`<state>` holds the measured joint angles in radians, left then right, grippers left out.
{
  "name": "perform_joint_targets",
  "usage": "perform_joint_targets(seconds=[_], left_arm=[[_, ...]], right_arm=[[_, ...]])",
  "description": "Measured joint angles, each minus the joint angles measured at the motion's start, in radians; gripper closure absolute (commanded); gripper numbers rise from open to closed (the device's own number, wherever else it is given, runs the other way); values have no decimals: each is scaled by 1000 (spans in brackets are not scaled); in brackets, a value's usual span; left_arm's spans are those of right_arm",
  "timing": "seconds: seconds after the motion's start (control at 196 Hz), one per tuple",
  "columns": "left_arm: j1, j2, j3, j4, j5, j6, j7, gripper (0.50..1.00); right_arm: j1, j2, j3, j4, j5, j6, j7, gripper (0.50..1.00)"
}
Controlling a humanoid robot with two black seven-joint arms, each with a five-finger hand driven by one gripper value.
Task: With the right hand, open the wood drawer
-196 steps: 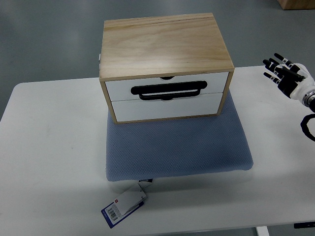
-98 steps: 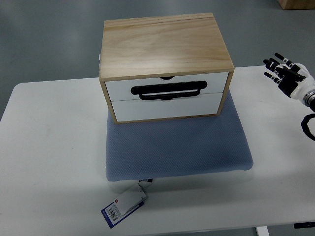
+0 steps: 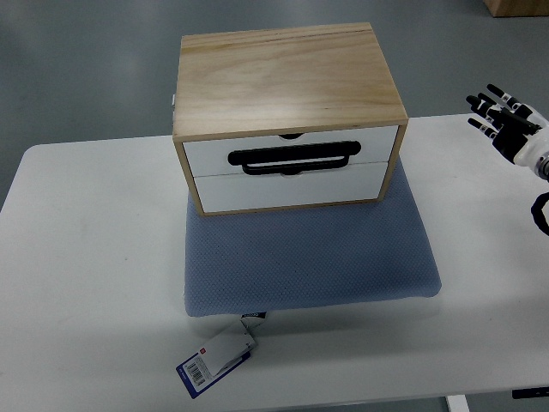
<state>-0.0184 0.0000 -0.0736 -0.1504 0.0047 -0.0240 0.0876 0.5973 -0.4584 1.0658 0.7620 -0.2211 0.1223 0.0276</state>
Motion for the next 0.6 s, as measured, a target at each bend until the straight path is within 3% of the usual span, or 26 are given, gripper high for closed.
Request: perform_joint_targets(seconds=[0.25,0.598], left_arm=[[0,0,0,0,0,0,0,500],[0,0,0,0,0,0,0,500]], right_arm=[[19,-95,-60,2,44,-2,18,568],[270,-390,-529,86,353,35,135,568]])
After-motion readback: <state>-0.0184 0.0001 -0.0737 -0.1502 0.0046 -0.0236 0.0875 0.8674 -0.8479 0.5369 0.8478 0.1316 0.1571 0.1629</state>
